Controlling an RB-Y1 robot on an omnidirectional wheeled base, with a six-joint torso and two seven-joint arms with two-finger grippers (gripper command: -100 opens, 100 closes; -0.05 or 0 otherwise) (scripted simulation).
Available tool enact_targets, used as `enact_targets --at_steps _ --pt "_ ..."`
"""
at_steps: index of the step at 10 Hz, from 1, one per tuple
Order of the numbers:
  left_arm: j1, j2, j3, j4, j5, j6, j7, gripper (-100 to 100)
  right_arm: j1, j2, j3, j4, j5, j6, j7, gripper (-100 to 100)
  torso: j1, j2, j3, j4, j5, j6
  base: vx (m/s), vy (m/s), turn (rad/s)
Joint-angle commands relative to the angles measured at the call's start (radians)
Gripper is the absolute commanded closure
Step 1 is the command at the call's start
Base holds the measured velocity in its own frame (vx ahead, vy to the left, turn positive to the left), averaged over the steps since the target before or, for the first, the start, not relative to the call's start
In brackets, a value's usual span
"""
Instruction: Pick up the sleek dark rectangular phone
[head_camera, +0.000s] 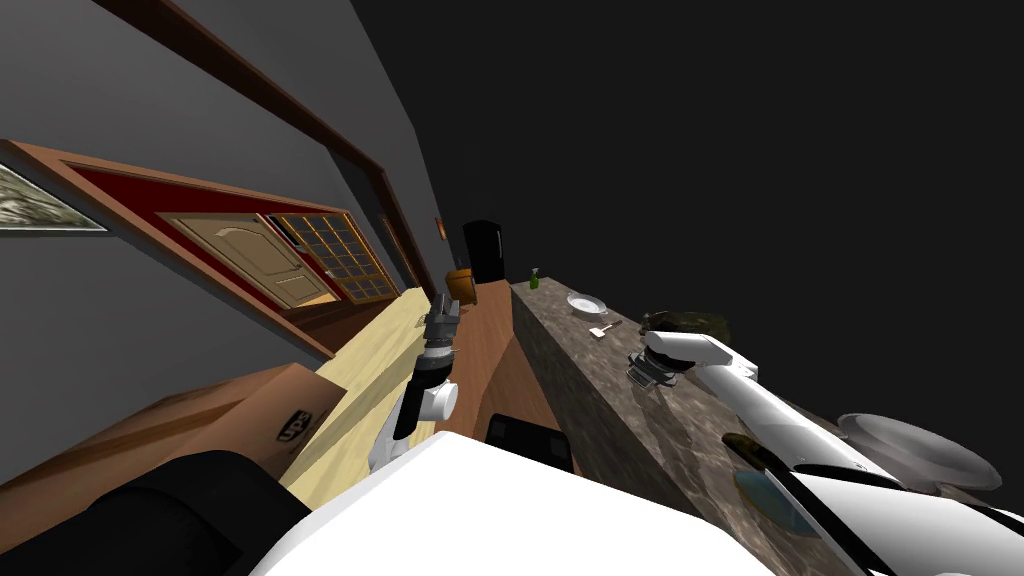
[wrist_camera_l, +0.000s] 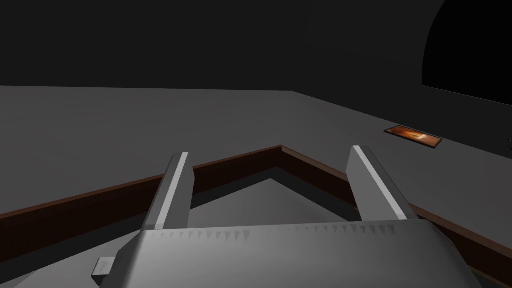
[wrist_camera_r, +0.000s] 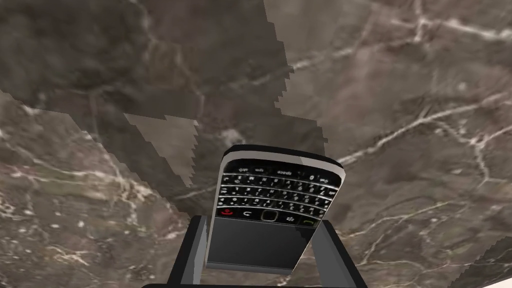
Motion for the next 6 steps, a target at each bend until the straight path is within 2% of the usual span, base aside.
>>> enact_targets --at_steps 1,2,3,4,5,6 --pt "0.0 0.0 0.0 0.0 0.0 0.0 0.0 0 0.0 0.0 0.0 0.0 0.0 0.0 0.0 100 0.0 0.0 0.0 0.0 0.0 0.0 0.0 0.0 0.0" --pt "0.0 0.0 0.0 0.0 0.0 0.0 0.0 0 0.0 0.0 0.0 0.0 0.0 0.0 0.0 0 0.0 0.0 0.0 0.0 0.0 0.0 0.0 0.0 0.0" --pt "0.0 0.0 0.0 0.0 0.0 0.0 0.0 0 -0.017 -0.017 -0.004 -0.011 -0.015 0.028 0.01 100 0.0 0.0 0.0 0.0 0.0 0.0 -0.009 0.036 -0.057" --pt "0.0 0.0 0.0 0.0 0.0 0.0 0.0 0 -0.021 -0.024 -0.006 -0.017 -0.02 0.039 0.012 100 0.002 0.001 0.001 0.001 0.001 0.001 -0.011 0.051 -0.051" --pt "0.0 0.0 0.0 0.0 0.0 0.0 0.0 0 -0.019 -0.017 -0.004 -0.008 -0.015 0.025 0.011 100 0.003 0.001 0.001 0.001 0.001 0.001 -0.003 0.02 -0.01" --pt "0.0 0.0 0.0 0.0 0.0 0.0 0.0 0 -0.02 -0.019 -0.005 -0.008 -0.016 0.028 0.012 0 0.002 0.001 0.001 0.0 0.001 0.0 0.0 0.0 0.0"
